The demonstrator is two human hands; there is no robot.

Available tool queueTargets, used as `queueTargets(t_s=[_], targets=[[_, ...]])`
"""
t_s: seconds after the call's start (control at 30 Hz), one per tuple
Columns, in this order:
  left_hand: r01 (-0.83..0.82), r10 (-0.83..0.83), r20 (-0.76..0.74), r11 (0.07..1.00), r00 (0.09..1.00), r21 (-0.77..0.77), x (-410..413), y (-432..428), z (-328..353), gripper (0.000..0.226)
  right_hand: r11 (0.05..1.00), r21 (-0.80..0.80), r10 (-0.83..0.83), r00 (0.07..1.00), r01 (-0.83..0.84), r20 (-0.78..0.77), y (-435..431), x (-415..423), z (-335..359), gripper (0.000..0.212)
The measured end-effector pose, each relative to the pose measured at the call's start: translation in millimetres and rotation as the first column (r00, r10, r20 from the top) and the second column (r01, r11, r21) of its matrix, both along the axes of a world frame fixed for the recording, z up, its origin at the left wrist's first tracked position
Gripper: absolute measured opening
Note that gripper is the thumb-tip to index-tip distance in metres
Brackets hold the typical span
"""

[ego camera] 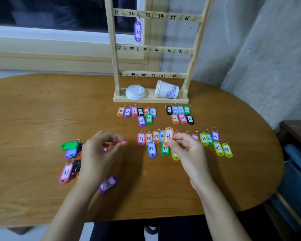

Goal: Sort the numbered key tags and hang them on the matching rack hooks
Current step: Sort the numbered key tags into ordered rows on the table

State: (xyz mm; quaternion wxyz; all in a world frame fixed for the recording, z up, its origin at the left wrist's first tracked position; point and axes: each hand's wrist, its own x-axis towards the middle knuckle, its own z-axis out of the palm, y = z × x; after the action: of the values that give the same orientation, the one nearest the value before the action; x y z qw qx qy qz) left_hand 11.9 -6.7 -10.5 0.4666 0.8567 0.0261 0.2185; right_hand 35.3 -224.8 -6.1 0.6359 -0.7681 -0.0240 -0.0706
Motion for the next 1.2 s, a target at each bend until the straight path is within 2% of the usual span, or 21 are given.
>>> queueTargets(t_s=[0.13,0.23,0.33,0.47,0.63,0.73,0.83,1.03,1.2], targets=[[0.033,-0.04,-0.037,0.983,0.998,-0.18,2,-18,2,0.012,0.996,-0.012,-0.085,0.996,0.085,0.015,-30,3,0,0.011],[0.078,-0.115,-0.079,0.925,0.99,-0.372,1,-30,-1,0.01,0.987,-0.035,-0.157,0.987,0.158,0.011,-57,7,-4,0.013],[0.092,-0.154,-0.099,0.885,0.983,-0.457,0,-40,-3,0.009,0.969,-0.057,-0.24,0.971,0.24,0.006,-84,11,-7,0.011],[0.104,-0.18,-0.121,0.879,0.976,-0.466,0,-50,-4,0.011,0.949,-0.059,-0.31,0.951,0.309,-0.006,-111,12,-11,0.012],[0.108,-0.185,-0.133,0.889,0.974,-0.444,0,-58,-4,0.014,0.923,-0.185,-0.346,0.938,0.336,-0.021,-130,11,-13,0.01],[0.106,-0.187,-0.144,0.891,0.972,-0.442,0,-60,-5,0.015,0.912,-0.313,-0.298,0.953,0.266,-0.059,-129,11,-16,0.013],[0.103,-0.187,-0.151,0.892,0.971,-0.441,0,-62,-5,0.016,0.856,-0.464,-0.295,0.953,0.23,-0.071,-124,12,-18,0.013],[0.105,-0.184,-0.142,0.893,0.973,-0.437,-4,-62,0,0.013,0.729,-0.635,-0.344,0.939,0.257,-0.015,-121,10,-12,0.013],[0.09,-0.176,-0.158,0.893,0.972,-0.44,-5,-62,1,0.011,0.693,-0.644,-0.364,0.928,0.324,0.074,-115,4,-6,0.019]])
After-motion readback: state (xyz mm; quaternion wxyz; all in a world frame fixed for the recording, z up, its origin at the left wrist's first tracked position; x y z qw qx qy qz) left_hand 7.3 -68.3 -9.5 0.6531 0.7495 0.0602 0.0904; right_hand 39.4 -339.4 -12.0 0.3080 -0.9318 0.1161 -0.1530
